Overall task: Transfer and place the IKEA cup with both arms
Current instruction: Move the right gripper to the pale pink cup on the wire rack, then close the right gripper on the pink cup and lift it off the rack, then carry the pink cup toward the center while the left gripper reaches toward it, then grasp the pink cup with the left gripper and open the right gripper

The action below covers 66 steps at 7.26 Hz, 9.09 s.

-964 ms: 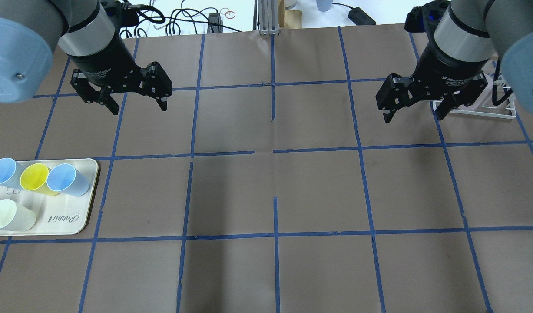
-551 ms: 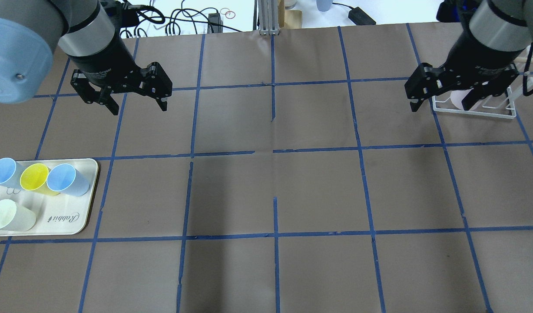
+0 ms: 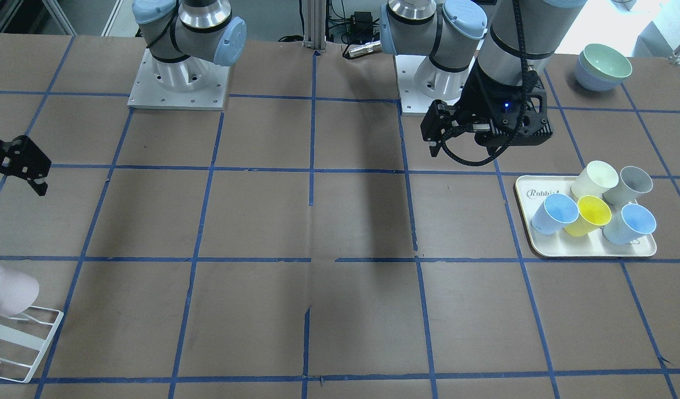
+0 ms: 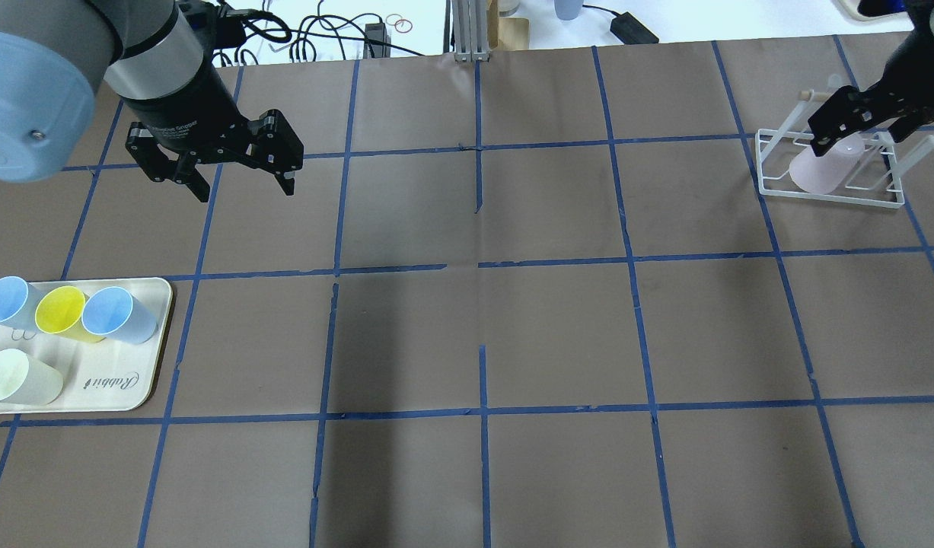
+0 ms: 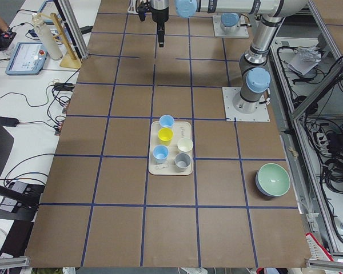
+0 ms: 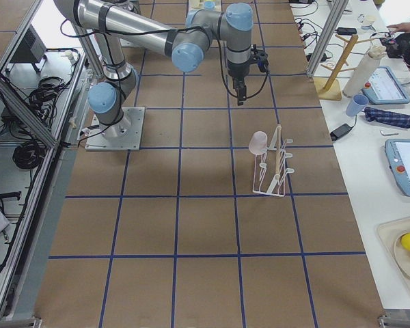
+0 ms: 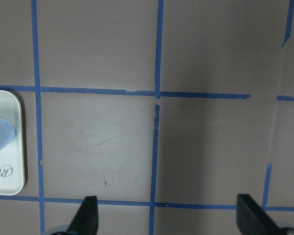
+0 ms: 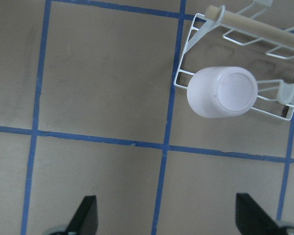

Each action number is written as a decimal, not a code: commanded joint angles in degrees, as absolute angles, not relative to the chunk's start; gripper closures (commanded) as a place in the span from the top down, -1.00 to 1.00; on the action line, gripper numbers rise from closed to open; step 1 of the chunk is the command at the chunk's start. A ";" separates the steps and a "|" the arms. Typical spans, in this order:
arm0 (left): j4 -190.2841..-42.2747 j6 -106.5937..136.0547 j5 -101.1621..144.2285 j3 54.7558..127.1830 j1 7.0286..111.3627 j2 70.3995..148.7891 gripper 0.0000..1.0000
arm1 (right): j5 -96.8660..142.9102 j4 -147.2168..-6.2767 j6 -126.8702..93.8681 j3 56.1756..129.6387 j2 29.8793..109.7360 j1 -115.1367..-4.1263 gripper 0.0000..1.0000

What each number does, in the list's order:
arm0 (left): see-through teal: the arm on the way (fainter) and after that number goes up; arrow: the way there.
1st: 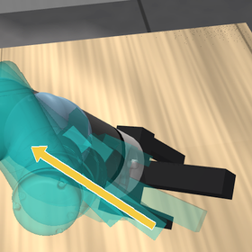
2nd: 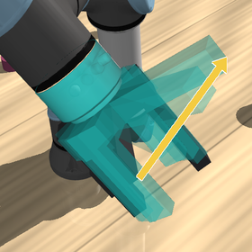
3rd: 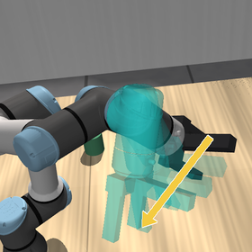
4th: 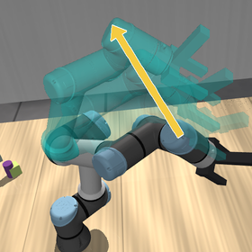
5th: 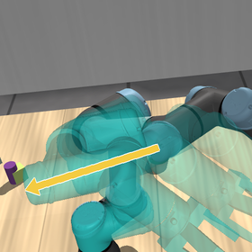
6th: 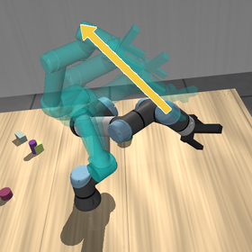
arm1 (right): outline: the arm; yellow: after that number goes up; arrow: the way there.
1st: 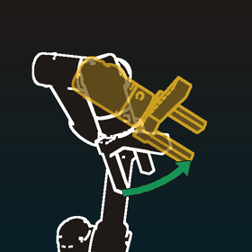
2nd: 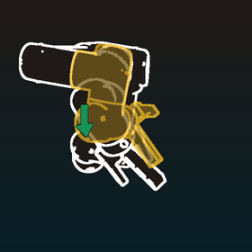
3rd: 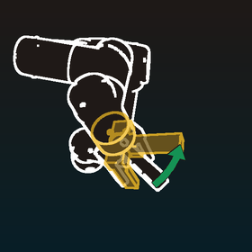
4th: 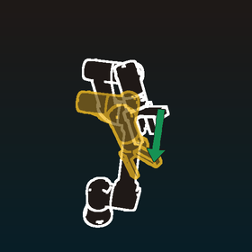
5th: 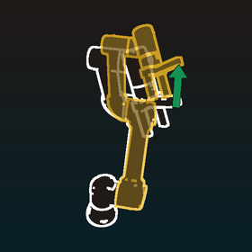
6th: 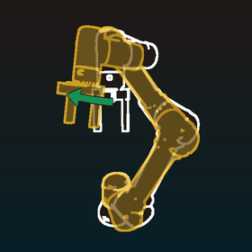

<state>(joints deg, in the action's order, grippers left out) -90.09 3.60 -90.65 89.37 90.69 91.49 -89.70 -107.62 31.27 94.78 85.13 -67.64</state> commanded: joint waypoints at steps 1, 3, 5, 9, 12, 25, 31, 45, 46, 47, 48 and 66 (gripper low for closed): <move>-90.09 3.60 -90.62 89.38 90.70 91.49 1.00 | -89.30 -115.01 38.30 94.75 80.35 -64.87 1.00; -90.09 3.60 -90.70 89.38 90.70 91.49 1.00 | -89.38 -121.17 39.28 94.75 76.40 -64.86 1.00; -90.09 3.60 -90.70 89.38 90.70 91.49 1.00 | -89.30 -122.96 39.64 94.83 73.84 -64.86 1.00; -90.09 3.60 -90.62 89.38 90.70 91.49 1.00 | -89.21 -128.06 39.73 94.83 69.70 -64.86 1.00; -90.09 3.60 -90.62 89.38 90.70 91.49 1.00 | -89.12 -128.14 39.64 94.83 67.95 -64.86 1.00; -90.09 3.60 -90.62 89.30 90.70 91.49 1.00 | -89.65 -122.10 44.81 94.31 69.69 -64.95 -0.92; -90.09 3.52 -90.62 89.56 90.62 91.58 1.00 | -89.74 -121.73 52.73 88.07 71.70 -64.95 -0.93; -87.38 -8.70 -34.16 109.93 69.61 86.57 1.00 | -29.95 -80.18 18.93 89.03 88.68 -78.05 -1.00; -86.93 -8.70 -24.36 110.82 70.22 86.57 1.00 | -22.14 -73.37 18.55 89.12 89.03 -78.13 -1.00; -86.84 -8.61 -17.38 110.74 71.62 86.66 1.00 | -17.54 -69.04 18.54 89.47 89.38 -78.13 -1.00; -86.66 -8.61 -12.44 110.57 73.46 86.57 1.00 | -14.97 -65.78 18.89 91.30 89.56 -78.13 -1.00; -71.28 5.45 1.23 110.30 84.46 86.92 -1.00 | -8.70 -60.12 17.75 95.01 88.95 -84.20 0.99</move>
<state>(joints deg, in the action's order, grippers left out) -71.29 5.38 1.22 110.32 84.50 86.98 -8.52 -60.12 17.75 95.01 88.96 -84.41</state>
